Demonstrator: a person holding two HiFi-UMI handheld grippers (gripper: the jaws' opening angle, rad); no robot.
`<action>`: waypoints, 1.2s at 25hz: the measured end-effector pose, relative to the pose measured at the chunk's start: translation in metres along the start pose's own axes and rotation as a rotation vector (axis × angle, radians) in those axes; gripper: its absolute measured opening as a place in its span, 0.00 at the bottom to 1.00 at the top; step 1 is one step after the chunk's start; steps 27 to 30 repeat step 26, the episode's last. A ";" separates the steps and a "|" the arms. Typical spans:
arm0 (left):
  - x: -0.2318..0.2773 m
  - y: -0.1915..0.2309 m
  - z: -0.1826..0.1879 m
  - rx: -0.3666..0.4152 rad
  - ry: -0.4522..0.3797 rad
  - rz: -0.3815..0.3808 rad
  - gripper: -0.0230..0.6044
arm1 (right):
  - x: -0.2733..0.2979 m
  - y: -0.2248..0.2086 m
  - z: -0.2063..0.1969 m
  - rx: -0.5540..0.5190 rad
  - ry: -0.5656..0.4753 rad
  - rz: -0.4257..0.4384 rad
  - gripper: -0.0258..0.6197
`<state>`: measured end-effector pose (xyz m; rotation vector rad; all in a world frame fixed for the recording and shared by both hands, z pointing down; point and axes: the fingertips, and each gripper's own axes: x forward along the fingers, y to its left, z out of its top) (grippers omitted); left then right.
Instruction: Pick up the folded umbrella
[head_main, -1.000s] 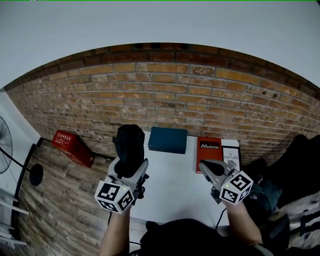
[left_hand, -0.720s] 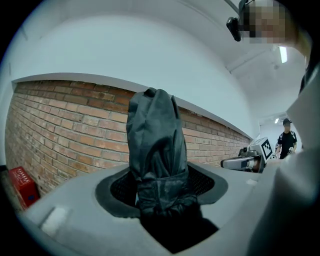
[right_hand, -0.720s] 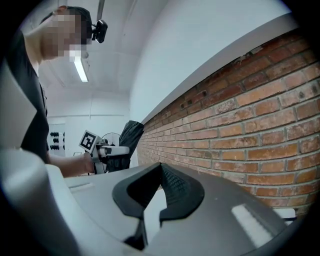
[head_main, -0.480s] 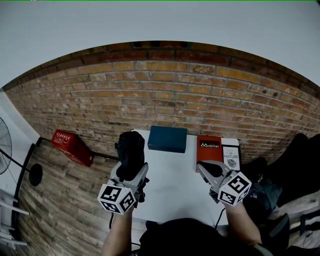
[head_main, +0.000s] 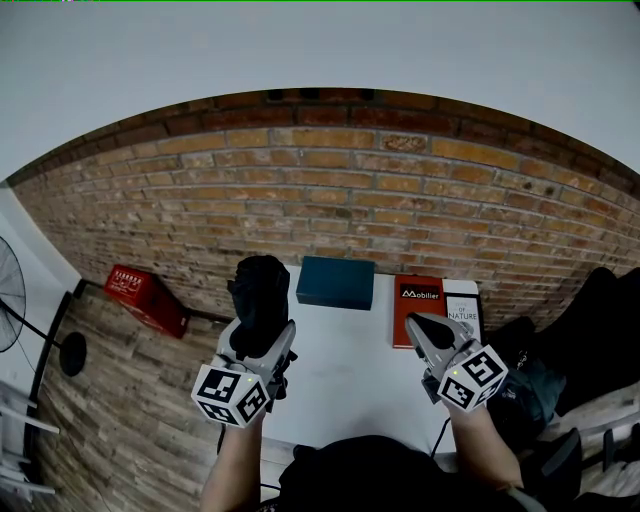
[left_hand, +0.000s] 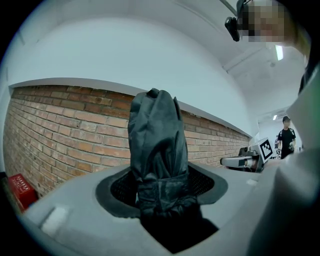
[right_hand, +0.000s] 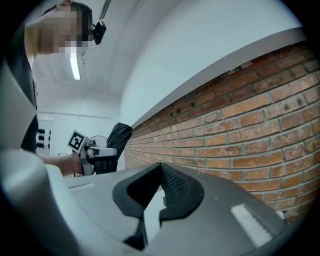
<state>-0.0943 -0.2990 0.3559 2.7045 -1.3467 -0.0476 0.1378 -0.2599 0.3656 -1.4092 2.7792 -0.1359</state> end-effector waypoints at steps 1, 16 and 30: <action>0.000 0.000 0.002 0.003 -0.003 -0.001 0.49 | 0.000 0.001 0.001 -0.009 -0.002 0.001 0.04; -0.002 0.002 0.001 -0.013 0.005 0.001 0.49 | -0.001 0.014 -0.002 -0.042 0.008 0.039 0.04; -0.002 -0.003 -0.008 -0.025 0.035 -0.011 0.49 | -0.005 0.016 -0.007 -0.027 0.017 0.049 0.04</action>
